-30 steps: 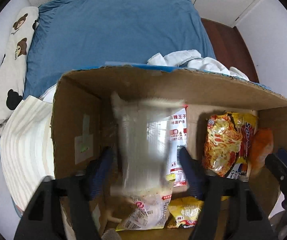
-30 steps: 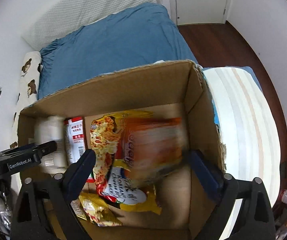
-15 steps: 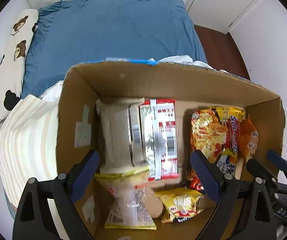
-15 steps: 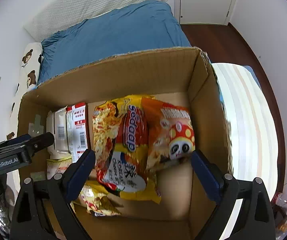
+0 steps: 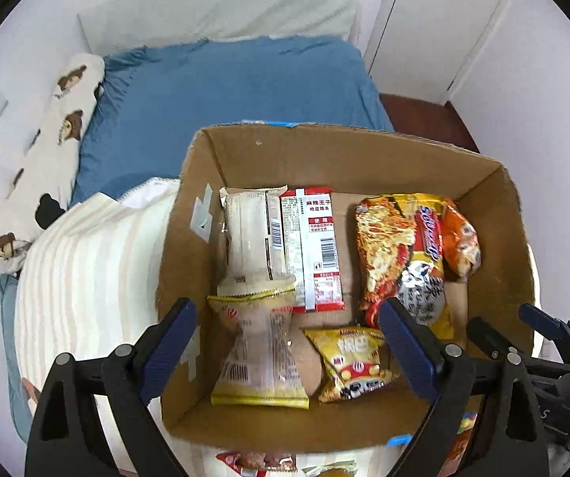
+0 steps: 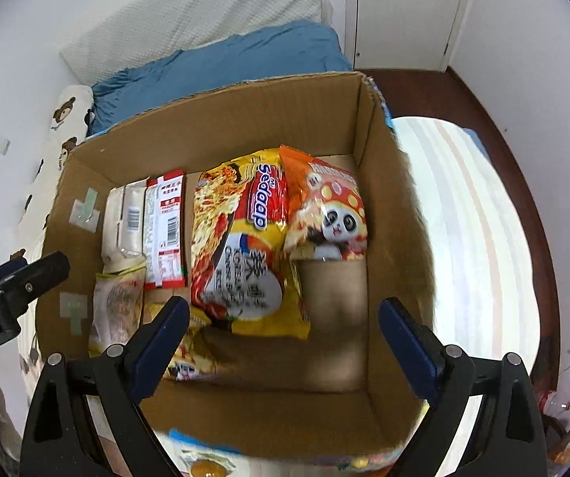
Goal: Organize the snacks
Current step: 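Lower both packs into the box and open both tools, then grasp the brown cookie pack with left tool while right grasps Nitz cookie pack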
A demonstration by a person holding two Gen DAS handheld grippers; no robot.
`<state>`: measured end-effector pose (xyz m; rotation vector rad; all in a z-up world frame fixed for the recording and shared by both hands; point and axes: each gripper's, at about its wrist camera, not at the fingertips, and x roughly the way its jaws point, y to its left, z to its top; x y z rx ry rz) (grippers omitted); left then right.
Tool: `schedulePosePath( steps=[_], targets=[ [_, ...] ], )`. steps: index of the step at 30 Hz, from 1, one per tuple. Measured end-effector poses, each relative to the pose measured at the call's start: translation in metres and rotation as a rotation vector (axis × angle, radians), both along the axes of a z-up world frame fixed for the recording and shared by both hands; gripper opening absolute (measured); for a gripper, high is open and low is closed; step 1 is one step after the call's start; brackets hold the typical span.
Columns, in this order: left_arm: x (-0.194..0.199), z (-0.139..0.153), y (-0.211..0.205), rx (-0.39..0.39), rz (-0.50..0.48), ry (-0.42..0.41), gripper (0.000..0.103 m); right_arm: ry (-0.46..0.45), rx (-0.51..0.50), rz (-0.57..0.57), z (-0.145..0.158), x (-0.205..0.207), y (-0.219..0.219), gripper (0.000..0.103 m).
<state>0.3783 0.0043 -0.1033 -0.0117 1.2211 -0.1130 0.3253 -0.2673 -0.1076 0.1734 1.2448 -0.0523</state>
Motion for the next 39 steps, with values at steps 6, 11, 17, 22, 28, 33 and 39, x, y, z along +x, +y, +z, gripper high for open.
schedulePosePath(
  steps=[6, 11, 17, 22, 28, 33, 39],
  targets=[
    [-0.044, 0.029, -0.005, 0.007, -0.006, -0.099, 0.094, -0.096, -0.019, 0.002, 0.032, -0.043, 0.0, 0.098],
    [-0.077, 0.048, -0.008, 0.017, -0.01, -0.165, 0.094, -0.172, -0.028, 0.01, 0.063, -0.073, -0.001, 0.098],
    [-0.113, 0.071, -0.004, -0.008, -0.01, -0.208, 0.094, -0.237, -0.004, 0.024, 0.096, -0.111, 0.003, 0.098],
    [-0.147, 0.071, 0.012, -0.012, 0.014, -0.197, 0.094, -0.185, 0.053, 0.011, 0.089, -0.141, -0.004, 0.098],
    [-0.153, 0.003, 0.042, 0.014, 0.094, -0.023, 0.094, -0.036, 0.1, -0.047, 0.019, -0.157, -0.022, 0.098],
    [-0.144, -0.065, 0.055, -0.003, 0.14, 0.154, 0.094, 0.045, 0.13, -0.094, -0.041, -0.152, -0.032, 0.098],
    [-0.12, -0.104, 0.037, -0.051, 0.128, 0.253, 0.094, 0.062, 0.077, -0.071, -0.069, -0.135, -0.018, 0.091]
  ],
)
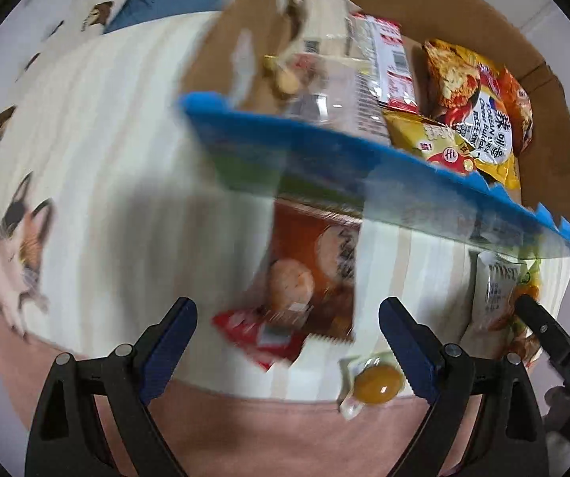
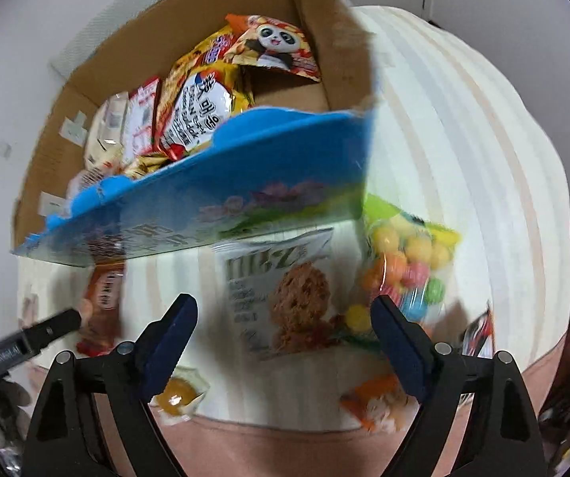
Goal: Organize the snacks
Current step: 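Grasp the brown cookie pack with left tool while right grasps Nitz cookie pack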
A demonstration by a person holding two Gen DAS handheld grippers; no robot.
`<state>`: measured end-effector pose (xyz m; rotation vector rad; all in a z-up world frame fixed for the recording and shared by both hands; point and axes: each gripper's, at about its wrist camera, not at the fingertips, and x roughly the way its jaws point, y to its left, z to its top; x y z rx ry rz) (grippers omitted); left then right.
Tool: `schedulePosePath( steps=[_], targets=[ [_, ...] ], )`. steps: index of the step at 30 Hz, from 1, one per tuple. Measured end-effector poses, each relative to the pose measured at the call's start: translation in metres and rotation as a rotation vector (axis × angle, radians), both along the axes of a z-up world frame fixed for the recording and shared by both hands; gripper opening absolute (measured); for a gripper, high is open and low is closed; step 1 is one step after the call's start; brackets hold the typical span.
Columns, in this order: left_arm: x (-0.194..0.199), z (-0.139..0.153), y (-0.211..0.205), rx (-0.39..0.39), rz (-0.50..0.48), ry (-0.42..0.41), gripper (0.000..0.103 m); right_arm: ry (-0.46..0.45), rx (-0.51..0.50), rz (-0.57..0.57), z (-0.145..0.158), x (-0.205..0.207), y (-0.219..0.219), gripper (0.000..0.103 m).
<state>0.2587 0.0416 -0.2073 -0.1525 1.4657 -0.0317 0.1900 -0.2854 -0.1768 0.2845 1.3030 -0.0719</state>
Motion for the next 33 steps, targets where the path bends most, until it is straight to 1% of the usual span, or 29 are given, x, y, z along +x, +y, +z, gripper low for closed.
schedulePosePath(
  steps=[2, 5, 6, 7, 8, 9, 12, 13, 15, 16, 18, 19, 21, 26, 29, 31, 33],
  targets=[
    [0.01, -0.011, -0.012, 0.012, -0.035, 0.017, 0.094, 0.003, -0.036, 0.012, -0.003, 0.007, 0.005, 0.091],
    [0.021, -0.024, -0.026, 0.047, -0.084, 0.026, 0.094, -0.01, -0.058, 0.032, -0.001, 0.011, 0.011, 0.091],
    [0.023, -0.03, -0.03, 0.062, -0.101, 0.033, 0.088, -0.005, -0.074, 0.035, -0.001, 0.012, 0.012, 0.092],
    [0.025, -0.035, -0.033, 0.075, -0.113, 0.043, 0.081, 0.017, -0.113, 0.049, -0.007, 0.015, 0.015, 0.092],
    [0.026, -0.041, -0.034, 0.08, -0.121, 0.058, 0.063, 0.041, -0.132, 0.064, -0.01, 0.019, 0.018, 0.092],
    [0.026, -0.046, -0.035, 0.091, -0.123, 0.07, 0.055, 0.062, -0.143, 0.077, -0.016, 0.022, 0.021, 0.092],
    [0.02, -0.047, -0.032, 0.097, -0.112, 0.047, 0.054, 0.059, -0.132, 0.111, -0.02, 0.024, 0.03, 0.092],
    [0.018, -0.045, -0.031, 0.101, -0.105, 0.037, 0.054, 0.072, -0.135, 0.13, -0.024, 0.025, 0.034, 0.092],
    [0.013, -0.041, -0.03, 0.103, -0.092, 0.027, 0.054, 0.153, -0.121, 0.146, -0.045, 0.028, 0.039, 0.091],
    [0.01, -0.038, -0.029, 0.105, -0.09, 0.023, 0.054, 0.156, -0.102, 0.13, -0.05, 0.028, 0.039, 0.083],
    [0.008, -0.031, -0.026, 0.105, -0.09, 0.009, 0.054, 0.128, -0.142, 0.12, -0.051, 0.024, 0.039, 0.07],
    [0.005, -0.025, -0.024, 0.107, -0.087, -0.003, 0.054, 0.107, -0.143, 0.116, -0.048, 0.021, 0.04, 0.067],
    [-0.003, -0.013, -0.022, 0.107, -0.084, -0.028, 0.054, 0.084, -0.104, 0.095, -0.04, 0.014, 0.038, 0.063],
    [-0.029, 0.024, -0.014, 0.081, -0.084, -0.095, 0.054, 0.052, -0.034, 0.104, -0.019, -0.009, 0.042, 0.063],
    [-0.056, 0.049, -0.014, 0.079, -0.107, -0.139, 0.054, 0.054, 0.007, 0.131, -0.006, -0.031, 0.049, 0.063],
    [-0.08, 0.057, -0.014, 0.081, -0.125, -0.15, 0.054, 0.074, 0.037, 0.142, -0.005, -0.051, 0.052, 0.063],
    [-0.101, 0.057, -0.019, 0.085, -0.135, -0.146, 0.054, 0.101, 0.053, 0.146, -0.009, -0.072, 0.053, 0.063]
  ],
)
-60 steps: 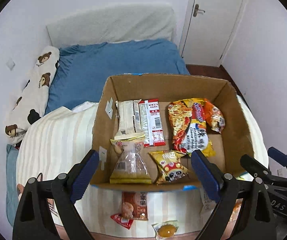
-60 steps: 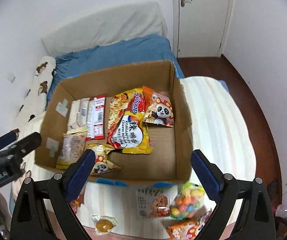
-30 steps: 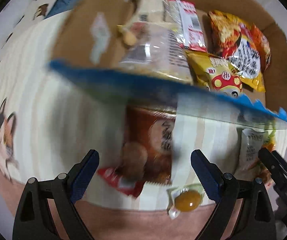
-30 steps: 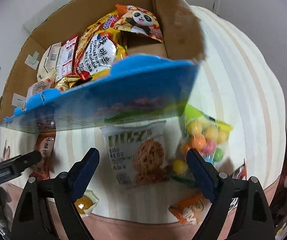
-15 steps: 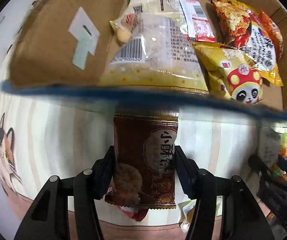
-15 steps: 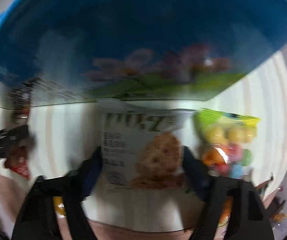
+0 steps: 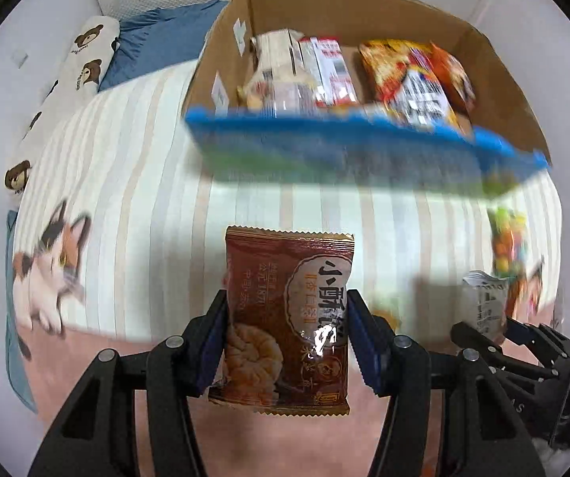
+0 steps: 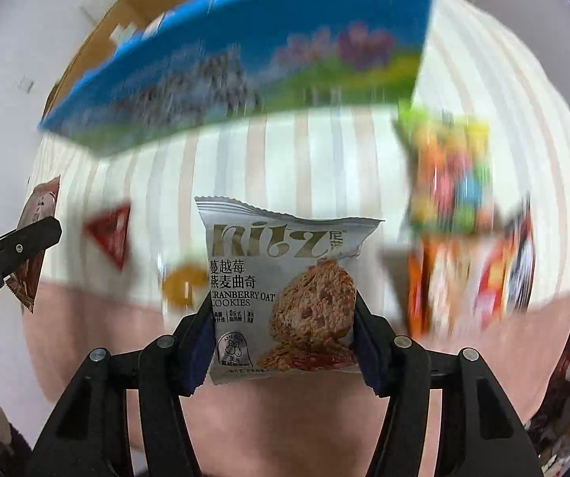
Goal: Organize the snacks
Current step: 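Grasp the brown cookie pack with left tool while right grasps Nitz cookie pack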
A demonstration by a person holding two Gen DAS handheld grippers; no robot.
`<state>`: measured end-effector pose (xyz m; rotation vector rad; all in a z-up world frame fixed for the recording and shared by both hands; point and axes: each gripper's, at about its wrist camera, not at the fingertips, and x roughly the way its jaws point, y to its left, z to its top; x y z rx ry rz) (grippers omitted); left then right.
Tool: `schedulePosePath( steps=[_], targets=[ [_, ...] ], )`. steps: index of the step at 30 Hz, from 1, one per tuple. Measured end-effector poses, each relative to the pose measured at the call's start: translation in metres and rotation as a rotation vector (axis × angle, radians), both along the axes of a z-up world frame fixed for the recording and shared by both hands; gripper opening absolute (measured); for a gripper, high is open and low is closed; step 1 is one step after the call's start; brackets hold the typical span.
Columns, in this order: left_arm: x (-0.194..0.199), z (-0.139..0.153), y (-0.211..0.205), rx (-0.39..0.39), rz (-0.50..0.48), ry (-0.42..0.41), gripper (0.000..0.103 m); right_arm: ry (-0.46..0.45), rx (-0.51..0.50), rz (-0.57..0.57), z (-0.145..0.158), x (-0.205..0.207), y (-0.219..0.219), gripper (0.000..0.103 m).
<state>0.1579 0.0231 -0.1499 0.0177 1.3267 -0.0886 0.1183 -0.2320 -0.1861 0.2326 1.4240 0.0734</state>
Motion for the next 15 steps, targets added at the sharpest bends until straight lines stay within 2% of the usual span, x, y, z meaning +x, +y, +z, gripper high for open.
schedulePosePath(
  steps=[3, 7, 9, 11, 13, 15],
  targets=[
    [-0.033, -0.015, 0.012, -0.007, 0.01, 0.054, 0.054, 0.06, 0.005, -0.002, -0.016, -0.032, -0.002, 0.063],
    [-0.057, -0.069, 0.007, -0.01, 0.018, 0.166, 0.054, 0.131, 0.015, -0.034, -0.043, -0.056, -0.005, 0.063],
    [-0.063, -0.094, 0.007, -0.014, 0.023, 0.216, 0.054, 0.131, 0.01, -0.04, -0.047, -0.06, -0.004, 0.063],
    [-0.066, -0.117, 0.01, -0.061, 0.04, 0.283, 0.054, 0.136, 0.034, -0.06, -0.051, -0.059, -0.006, 0.069],
    [-0.068, -0.128, 0.014, -0.093, 0.061, 0.312, 0.057, 0.142, 0.058, -0.076, -0.051, -0.059, -0.007, 0.079],
    [-0.068, -0.131, 0.018, -0.147, 0.071, 0.311, 0.068, 0.143, 0.064, -0.086, -0.046, -0.059, -0.009, 0.081]
  ],
)
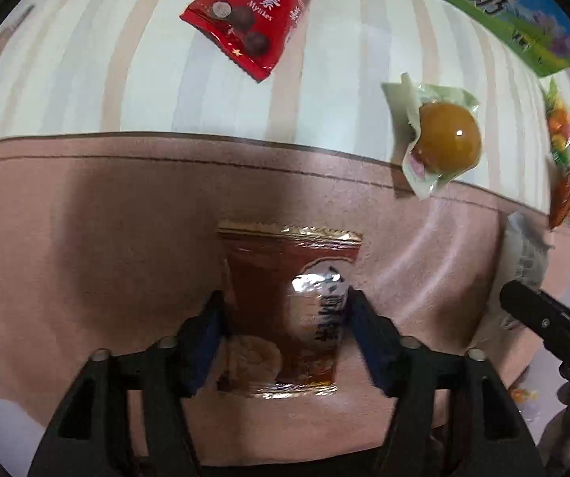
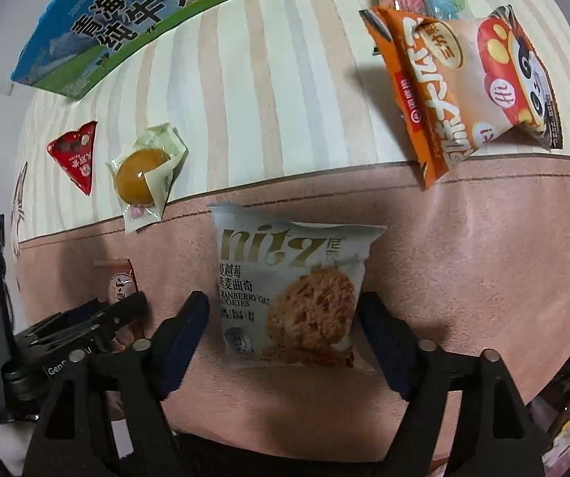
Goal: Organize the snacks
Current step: 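Grasp the brown cookie pack with left tool while right grasps Nitz cookie pack, then carry both cookie packs into the box and open both tools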
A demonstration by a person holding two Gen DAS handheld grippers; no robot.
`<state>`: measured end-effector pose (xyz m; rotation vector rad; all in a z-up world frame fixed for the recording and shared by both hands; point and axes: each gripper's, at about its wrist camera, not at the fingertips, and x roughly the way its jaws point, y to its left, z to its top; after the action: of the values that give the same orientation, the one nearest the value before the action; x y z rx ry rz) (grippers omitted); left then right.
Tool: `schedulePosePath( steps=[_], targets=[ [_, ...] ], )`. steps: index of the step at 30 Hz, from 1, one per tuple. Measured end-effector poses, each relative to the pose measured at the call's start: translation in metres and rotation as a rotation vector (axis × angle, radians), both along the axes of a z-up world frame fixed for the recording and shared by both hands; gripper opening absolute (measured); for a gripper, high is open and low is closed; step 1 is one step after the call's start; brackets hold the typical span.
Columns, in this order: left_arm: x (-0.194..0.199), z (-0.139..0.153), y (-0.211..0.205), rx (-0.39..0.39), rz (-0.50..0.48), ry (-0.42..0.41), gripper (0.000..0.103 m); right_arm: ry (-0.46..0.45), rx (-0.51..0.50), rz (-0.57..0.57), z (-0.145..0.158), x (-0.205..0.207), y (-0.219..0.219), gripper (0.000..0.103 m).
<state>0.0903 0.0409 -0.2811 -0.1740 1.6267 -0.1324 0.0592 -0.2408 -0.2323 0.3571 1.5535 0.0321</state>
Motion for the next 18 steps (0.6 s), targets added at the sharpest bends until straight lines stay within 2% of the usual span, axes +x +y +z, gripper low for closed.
schedulePosePath(
  steps=[3, 7, 9, 11, 13, 16, 17, 18],
  targets=[
    [0.0, -0.001, 0.005, -0.017, 0.02, 0.007, 0.068, 0.006, 0.016, -0.02, 0.001, -0.001, -0.009, 0.081],
    [-0.001, 0.001, 0.004, 0.009, 0.02, -0.004, 0.068, 0.007, 0.015, -0.024, 0.003, -0.003, -0.025, 0.081],
    [-0.006, 0.003, 0.001, 0.052, 0.023, -0.009, 0.054, 0.013, 0.002, -0.023, -0.004, -0.008, -0.023, 0.081],
    [-0.011, 0.006, -0.002, 0.069, 0.03, -0.017, 0.054, 0.004, -0.033, -0.025, -0.01, -0.009, -0.017, 0.076],
    [-0.013, 0.009, -0.003, 0.082, 0.028, -0.018, 0.054, -0.01, -0.062, -0.021, -0.014, -0.009, -0.014, 0.066],
    [-0.018, 0.014, -0.009, 0.098, 0.02, -0.025, 0.054, -0.035, -0.075, 0.005, -0.01, -0.012, -0.012, 0.062],
    [-0.013, 0.022, -0.016, 0.097, 0.02, -0.027, 0.054, -0.041, -0.073, 0.007, -0.008, -0.013, -0.013, 0.062],
    [-0.005, 0.018, -0.021, 0.098, 0.018, -0.03, 0.054, -0.047, -0.065, 0.005, -0.006, -0.015, -0.012, 0.061]
  ],
)
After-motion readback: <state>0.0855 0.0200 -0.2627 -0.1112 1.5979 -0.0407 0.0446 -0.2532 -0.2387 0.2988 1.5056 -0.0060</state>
